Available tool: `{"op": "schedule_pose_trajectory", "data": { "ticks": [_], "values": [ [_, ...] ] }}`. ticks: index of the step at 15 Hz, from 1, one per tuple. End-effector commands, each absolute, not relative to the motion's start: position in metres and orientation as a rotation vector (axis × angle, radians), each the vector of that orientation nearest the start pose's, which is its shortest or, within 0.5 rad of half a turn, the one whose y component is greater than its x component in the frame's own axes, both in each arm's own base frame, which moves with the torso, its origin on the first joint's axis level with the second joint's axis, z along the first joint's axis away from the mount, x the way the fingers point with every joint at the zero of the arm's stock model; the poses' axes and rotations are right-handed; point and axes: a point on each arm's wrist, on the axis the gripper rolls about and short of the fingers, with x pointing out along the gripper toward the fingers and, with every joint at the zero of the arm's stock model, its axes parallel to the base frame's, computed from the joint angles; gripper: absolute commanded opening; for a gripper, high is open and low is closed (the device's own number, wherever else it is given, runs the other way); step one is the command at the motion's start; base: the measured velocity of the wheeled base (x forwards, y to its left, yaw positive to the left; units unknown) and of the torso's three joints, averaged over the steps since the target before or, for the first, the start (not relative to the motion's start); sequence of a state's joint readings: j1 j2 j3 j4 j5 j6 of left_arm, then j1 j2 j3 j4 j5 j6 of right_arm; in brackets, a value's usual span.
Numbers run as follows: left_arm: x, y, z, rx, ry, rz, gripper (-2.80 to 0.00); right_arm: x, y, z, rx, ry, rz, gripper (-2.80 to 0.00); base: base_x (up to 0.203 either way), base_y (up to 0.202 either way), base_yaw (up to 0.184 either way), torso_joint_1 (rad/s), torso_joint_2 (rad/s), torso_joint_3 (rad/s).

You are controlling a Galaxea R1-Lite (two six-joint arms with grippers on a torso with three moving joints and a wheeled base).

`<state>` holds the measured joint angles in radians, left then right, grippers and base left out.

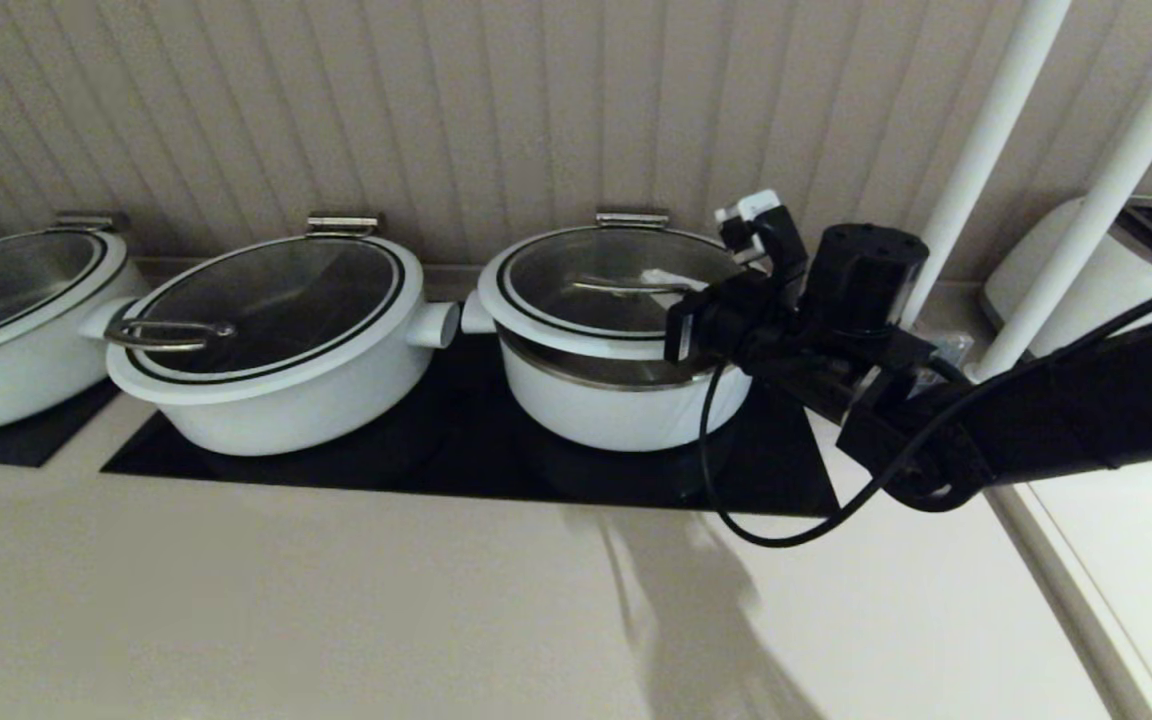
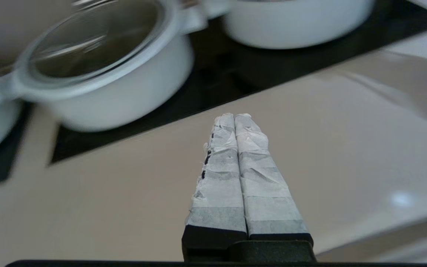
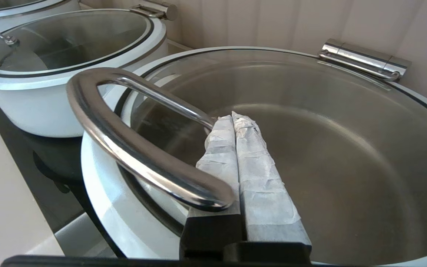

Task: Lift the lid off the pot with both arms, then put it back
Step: Hold the pot lid with the left arm

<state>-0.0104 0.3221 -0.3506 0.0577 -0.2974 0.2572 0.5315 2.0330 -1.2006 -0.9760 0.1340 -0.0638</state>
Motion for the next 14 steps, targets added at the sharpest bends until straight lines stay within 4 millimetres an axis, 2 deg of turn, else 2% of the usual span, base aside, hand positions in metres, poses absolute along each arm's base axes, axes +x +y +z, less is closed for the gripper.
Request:
{"op": "schedule_pose_trajectory", "data": {
  "ticks": [1, 8, 14],
  "values": [
    [0.003, -0.008, 0.177, 0.251, 0.049, -0.365, -2.80, 0.351, 0.209, 0.207, -0.031, -0.175, 0.659, -2.80, 0.000, 0.000, 0.000, 0.000, 0.00, 0.000],
    [0.022, -0.010, 0.178, 0.301, 0.111, -0.475, -2.80, 0.359, 0.214, 0.215, -0.027, -0.195, 0.657, -2.80, 0.000, 0.000, 0.000, 0.000, 0.00, 0.000],
    [0.063, -0.017, 0.202, 0.313, 0.079, -0.576, -2.80, 0.361, 0.215, 0.217, -0.028, -0.192, 0.658, -2.80, 0.000, 0.000, 0.000, 0.000, 0.00, 0.000]
  ]
}}
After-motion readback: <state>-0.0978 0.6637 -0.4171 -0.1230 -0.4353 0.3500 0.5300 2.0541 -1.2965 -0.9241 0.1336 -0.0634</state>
